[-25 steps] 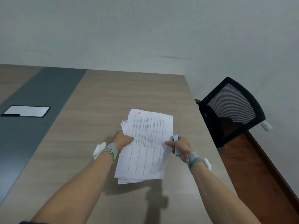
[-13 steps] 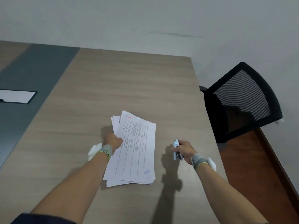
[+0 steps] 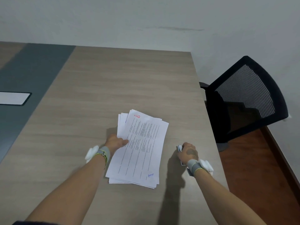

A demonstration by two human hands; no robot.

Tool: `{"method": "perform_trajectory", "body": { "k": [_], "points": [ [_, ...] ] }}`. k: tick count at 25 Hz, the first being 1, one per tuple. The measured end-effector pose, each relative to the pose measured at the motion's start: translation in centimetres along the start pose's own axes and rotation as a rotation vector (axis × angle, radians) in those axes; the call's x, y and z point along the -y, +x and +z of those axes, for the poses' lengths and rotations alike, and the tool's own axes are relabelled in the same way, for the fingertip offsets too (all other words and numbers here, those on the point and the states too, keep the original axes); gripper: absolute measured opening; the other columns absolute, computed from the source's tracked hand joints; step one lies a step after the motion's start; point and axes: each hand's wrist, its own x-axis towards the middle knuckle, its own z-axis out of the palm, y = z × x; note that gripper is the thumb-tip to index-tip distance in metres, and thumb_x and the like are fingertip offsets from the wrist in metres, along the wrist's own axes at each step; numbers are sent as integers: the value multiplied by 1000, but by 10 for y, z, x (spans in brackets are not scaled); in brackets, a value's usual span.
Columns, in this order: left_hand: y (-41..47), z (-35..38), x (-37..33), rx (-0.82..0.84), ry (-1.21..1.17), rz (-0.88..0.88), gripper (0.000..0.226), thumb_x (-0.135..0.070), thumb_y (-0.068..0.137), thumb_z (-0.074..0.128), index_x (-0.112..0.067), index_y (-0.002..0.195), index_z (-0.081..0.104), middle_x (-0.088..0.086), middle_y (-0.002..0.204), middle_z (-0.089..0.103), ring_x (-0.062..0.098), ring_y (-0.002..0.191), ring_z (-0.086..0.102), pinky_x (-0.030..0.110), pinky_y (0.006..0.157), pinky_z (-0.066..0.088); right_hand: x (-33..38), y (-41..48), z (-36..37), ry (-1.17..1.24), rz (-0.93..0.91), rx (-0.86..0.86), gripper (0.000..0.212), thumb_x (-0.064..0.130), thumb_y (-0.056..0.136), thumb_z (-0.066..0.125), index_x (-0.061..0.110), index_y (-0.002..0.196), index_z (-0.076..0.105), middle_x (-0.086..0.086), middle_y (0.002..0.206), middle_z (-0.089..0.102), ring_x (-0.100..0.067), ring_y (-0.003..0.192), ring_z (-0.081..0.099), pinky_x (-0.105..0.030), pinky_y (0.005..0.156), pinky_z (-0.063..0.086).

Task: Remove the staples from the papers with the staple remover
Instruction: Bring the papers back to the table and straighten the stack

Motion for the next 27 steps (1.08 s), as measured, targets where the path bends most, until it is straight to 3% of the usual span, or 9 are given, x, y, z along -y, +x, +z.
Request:
{"method": "perform_trajectory", "body": {
  "k": [3,5,8,11,14,16,21,24,27],
  "points": [
    [-6,0,-9,75,-51,-14,38,-5,88,73,8,123,64,23,122,68,37,111,66,45,98,53,19,0,-7,262,-195,-153,64,43,89,67,8,139,48,-10,135,52,-29,123,50,-39,101,45],
    [-10,-3,-16,142,-149,-43,42,0,87,73,8,127,62,23,123,68,38,115,65,48,101,52,42,1,-18,720,-188,37,68,38,84,77,9,138,51,-4,134,59,-21,117,57,-36,97,49],
    [-9,-17,-24,305,-378,-76,42,8,87,67,8,129,61,22,119,71,36,110,68,46,95,57,65,1,-26,1247,-89,473,45,17,84,79,7,127,65,-13,127,70,-30,112,68,-46,99,53],
    [-5,-29,-22,301,-368,-81,41,10,90,62,8,130,60,25,127,67,39,116,65,46,95,56,83,-5,-19,1175,-51,533,42,4,82,79,0,122,68,-15,120,73,-35,109,69,-49,99,53],
    [-3,-27,-14,146,-106,-11,40,7,90,65,6,130,61,23,129,66,40,118,64,48,101,51,105,-14,-4,909,43,286,21,3,80,80,2,97,68,-10,105,70,-32,94,66,-41,84,55],
    [-1,-32,-13,115,-68,7,41,6,88,66,5,129,62,22,127,67,38,116,65,44,97,53,113,-20,3,916,87,188,17,1,80,79,8,90,68,-9,99,69,-29,87,65,-33,77,52],
    [-6,-57,-21,352,-387,-20,38,-3,90,68,2,128,64,21,126,69,34,111,69,47,99,54,105,-18,-6,1099,6,309,26,-4,76,80,1,102,76,-11,93,80,-30,79,77,-34,68,61],
    [3,-68,-37,341,-464,2,38,-5,89,70,2,126,64,23,123,69,40,115,66,57,100,51,117,-18,-13,1136,-55,352,28,-4,76,81,1,103,76,-10,94,80,-31,84,77,-34,70,61],
    [7,-61,-48,52,-405,87,23,1,88,70,3,111,70,19,102,75,31,82,74,40,70,63,127,-21,-14,1109,-53,273,21,-4,77,80,10,91,76,-2,82,80,-24,75,76,-30,63,60]
  ]
}}
